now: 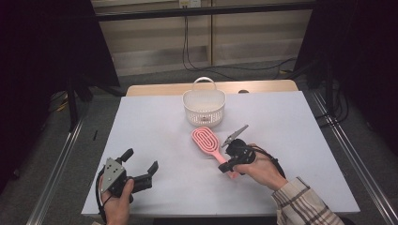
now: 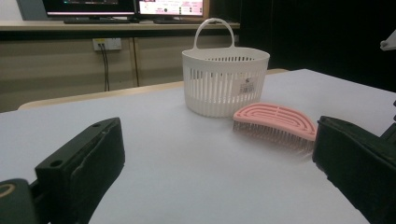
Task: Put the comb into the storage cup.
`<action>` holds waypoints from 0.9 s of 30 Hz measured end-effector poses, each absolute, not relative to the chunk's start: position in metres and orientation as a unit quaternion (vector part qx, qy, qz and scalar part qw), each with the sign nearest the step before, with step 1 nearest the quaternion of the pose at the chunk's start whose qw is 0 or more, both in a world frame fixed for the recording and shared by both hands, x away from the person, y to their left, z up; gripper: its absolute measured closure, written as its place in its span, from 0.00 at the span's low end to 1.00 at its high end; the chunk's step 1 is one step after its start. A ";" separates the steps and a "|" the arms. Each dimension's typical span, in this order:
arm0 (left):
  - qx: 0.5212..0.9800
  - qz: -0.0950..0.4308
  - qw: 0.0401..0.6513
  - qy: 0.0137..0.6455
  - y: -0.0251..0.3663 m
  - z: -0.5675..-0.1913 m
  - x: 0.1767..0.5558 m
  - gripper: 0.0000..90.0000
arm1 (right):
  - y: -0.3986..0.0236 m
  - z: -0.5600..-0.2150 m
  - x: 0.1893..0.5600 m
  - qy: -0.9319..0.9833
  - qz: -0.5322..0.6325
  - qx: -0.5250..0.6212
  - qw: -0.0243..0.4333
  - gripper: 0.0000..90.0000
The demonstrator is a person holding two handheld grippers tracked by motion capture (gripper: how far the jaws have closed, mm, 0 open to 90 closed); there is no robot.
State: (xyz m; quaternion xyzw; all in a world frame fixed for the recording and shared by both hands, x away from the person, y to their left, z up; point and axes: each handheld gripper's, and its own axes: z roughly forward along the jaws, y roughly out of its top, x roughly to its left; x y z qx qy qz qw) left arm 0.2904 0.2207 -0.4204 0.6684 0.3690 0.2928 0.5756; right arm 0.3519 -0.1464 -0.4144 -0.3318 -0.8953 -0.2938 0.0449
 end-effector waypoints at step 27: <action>0.670 0.292 0.575 0.368 0.221 -0.420 0.290 0.03 | -0.161 -0.417 0.355 -0.898 -0.278 -0.338 0.039 1.00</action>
